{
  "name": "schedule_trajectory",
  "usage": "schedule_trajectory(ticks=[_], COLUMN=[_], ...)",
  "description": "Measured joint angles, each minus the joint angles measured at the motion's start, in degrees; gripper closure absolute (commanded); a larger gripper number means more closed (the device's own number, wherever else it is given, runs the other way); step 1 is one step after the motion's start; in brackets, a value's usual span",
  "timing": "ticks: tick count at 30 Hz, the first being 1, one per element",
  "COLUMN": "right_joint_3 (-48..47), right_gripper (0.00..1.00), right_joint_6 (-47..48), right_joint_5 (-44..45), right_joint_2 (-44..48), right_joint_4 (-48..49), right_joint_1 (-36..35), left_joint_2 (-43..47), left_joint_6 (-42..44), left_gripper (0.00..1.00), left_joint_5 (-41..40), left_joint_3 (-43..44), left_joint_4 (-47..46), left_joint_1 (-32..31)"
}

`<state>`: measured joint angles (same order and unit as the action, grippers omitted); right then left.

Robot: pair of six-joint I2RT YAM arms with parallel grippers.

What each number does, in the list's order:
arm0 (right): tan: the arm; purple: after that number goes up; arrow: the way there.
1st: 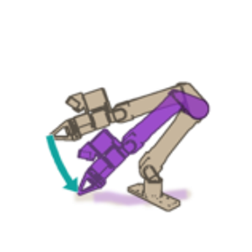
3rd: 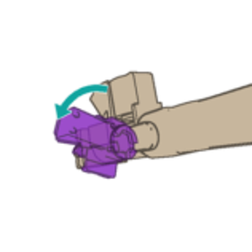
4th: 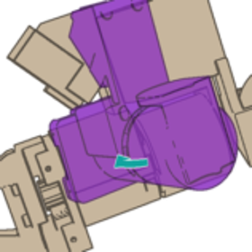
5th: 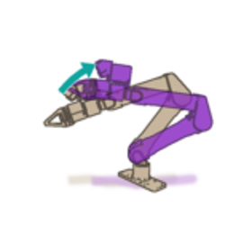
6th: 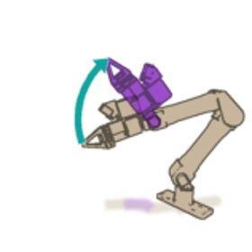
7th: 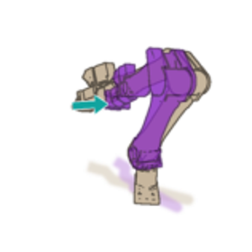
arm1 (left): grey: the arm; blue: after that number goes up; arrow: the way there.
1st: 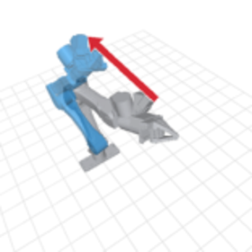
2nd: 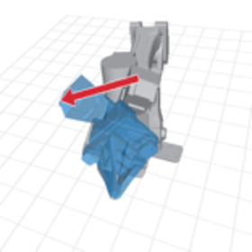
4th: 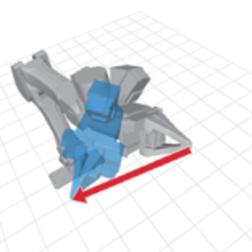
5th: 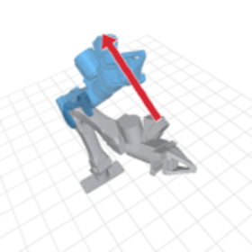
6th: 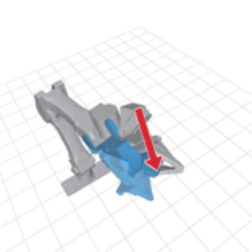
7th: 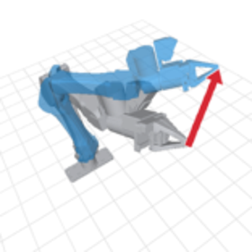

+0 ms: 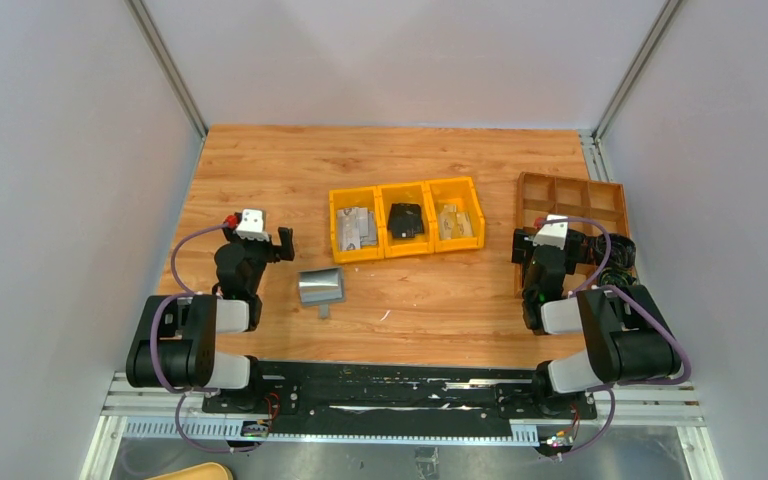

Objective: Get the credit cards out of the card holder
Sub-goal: Reset both arms

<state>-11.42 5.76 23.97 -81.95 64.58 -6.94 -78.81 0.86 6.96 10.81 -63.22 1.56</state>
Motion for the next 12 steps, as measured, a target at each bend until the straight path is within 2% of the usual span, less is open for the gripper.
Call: schedule_trajectory(ticks=[12], right_joint_3=[0.0], right_gripper=[0.07], right_joint_6=[0.0], right_joint_5=[-0.04], right_joint_2=[0.0], right_joint_4=[0.0], right_joint_1=[0.0], left_joint_2=[0.0], left_joint_6=[0.59], left_gripper=[0.0], left_joint_5=[-4.04], left_joint_3=[0.04], left_joint_4=[1.81], left_joint_1=[-1.86])
